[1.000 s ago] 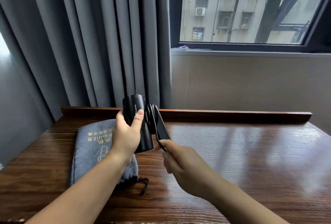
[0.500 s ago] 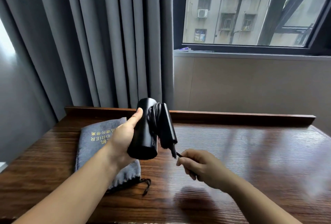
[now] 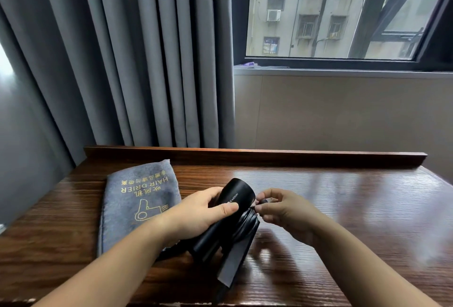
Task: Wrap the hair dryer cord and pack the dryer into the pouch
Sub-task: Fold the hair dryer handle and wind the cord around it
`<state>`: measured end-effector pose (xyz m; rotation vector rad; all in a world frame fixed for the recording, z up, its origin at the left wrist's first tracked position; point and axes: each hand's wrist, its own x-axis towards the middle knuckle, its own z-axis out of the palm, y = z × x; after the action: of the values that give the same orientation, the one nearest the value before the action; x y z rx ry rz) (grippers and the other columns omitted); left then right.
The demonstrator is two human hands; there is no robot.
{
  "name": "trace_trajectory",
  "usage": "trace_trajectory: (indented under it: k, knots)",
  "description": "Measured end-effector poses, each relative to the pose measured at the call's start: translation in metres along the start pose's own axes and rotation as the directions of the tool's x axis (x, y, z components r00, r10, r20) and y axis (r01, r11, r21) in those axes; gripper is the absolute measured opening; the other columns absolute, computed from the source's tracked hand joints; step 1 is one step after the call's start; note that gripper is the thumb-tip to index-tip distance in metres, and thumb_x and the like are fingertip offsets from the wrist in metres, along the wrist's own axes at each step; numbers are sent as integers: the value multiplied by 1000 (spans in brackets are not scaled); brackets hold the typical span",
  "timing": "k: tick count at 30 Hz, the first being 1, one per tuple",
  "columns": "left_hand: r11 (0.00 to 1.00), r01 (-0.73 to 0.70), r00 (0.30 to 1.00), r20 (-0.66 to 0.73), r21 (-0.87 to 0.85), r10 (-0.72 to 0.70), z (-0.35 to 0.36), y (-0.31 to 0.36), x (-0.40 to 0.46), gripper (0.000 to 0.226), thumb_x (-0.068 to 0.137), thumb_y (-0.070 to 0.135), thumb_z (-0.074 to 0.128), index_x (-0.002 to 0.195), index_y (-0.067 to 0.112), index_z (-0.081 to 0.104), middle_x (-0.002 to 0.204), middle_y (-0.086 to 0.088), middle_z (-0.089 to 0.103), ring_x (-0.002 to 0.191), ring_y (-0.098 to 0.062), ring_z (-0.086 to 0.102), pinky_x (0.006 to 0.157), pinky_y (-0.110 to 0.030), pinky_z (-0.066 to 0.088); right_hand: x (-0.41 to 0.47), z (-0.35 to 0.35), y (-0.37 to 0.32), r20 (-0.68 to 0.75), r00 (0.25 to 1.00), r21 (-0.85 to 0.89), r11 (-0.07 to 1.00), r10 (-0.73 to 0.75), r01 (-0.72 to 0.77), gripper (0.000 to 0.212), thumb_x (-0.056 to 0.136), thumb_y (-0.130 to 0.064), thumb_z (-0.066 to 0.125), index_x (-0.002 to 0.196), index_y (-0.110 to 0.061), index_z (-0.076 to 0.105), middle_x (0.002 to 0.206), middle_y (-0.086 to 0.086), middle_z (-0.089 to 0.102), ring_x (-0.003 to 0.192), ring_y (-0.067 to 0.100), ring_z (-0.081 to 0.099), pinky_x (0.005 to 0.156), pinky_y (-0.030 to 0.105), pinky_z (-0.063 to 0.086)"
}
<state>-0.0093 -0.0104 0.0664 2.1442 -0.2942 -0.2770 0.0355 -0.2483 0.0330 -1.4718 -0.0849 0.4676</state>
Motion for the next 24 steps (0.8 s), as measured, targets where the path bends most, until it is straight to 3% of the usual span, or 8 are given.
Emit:
trace_trajectory:
  k: [3, 7, 10, 13, 16, 19, 21, 24]
  knots:
    - [988, 31, 996, -87, 152, -18, 11, -5, 10, 61, 75, 66, 61, 127, 36, 56, 118, 18, 67, 110, -1, 61, 103, -33, 46, 4, 2, 3, -94, 995, 50, 998, -35, 40, 18, 83, 13, 63, 91, -3, 63, 89, 18, 62, 81, 23, 65, 77, 28, 57]
    - [990, 85, 979, -195, 113, -62, 27, -6, 21, 45, 85, 56, 63, 123, 32, 57, 115, 12, 67, 108, -9, 61, 98, -32, 47, 8, 9, 8, -253, 955, -158, 980, -155, 118, 26, 83, 7, 66, 104, -9, 63, 101, 13, 67, 82, 18, 66, 82, 30, 54]
    - [990, 140, 959, -253, 33, -127, 36, -8, 30, 40, 87, 54, 61, 118, 28, 59, 112, 10, 67, 107, -13, 61, 96, -34, 48, 7, 15, 11, -243, 946, -241, 958, -216, 157, 40, 87, 4, 60, 122, -15, 58, 120, 4, 64, 98, 7, 66, 86, 22, 49]
    - [981, 186, 931, -311, -50, -192, 44, -14, 40, 36, 88, 54, 60, 113, 27, 59, 112, 6, 67, 105, -16, 62, 93, -35, 49, 5, 22, 11, -176, 955, -292, 939, -240, 182, 35, 89, 6, 51, 108, -23, 54, 102, -12, 63, 81, -10, 65, 79, 19, 56]
    - [969, 222, 902, -356, -106, -245, 52, -22, 49, 47, 87, 56, 58, 125, 29, 53, 125, 3, 63, 115, -21, 58, 97, -36, 46, 6, 28, 11, -98, 960, -328, 919, -262, 217, 27, 87, 4, 48, 104, -13, 59, 98, 6, 72, 84, 8, 68, 73, 23, 57]
    - [964, 221, 885, -384, -147, -261, 56, -27, 55, 55, 88, 55, 57, 136, 29, 46, 134, 1, 59, 123, -23, 55, 102, -37, 43, 10, 30, 7, -91, 957, -384, 896, -275, 221, 28, 88, 0, 49, 108, -16, 60, 104, 8, 72, 87, 8, 68, 70, 18, 53]
    - [966, 230, 880, -397, -118, -258, 57, -27, 60, 62, 89, 55, 56, 142, 28, 41, 140, -2, 53, 127, -25, 51, 104, -36, 41, 13, 30, 5, -86, 954, -462, 860, -287, 217, 22, 89, -6, 51, 108, -13, 58, 106, 11, 68, 93, 15, 66, 77, 24, 55]
    - [968, 237, 858, -449, -82, -248, 57, -27, 67, 65, 91, 49, 57, 147, 25, 35, 141, -10, 43, 128, -29, 48, 105, -36, 39, 20, 30, 7, -75, 952, -638, 748, -296, 182, 24, 91, -17, 55, 114, -11, 54, 114, 7, 58, 108, 25, 55, 93, 37, 45]
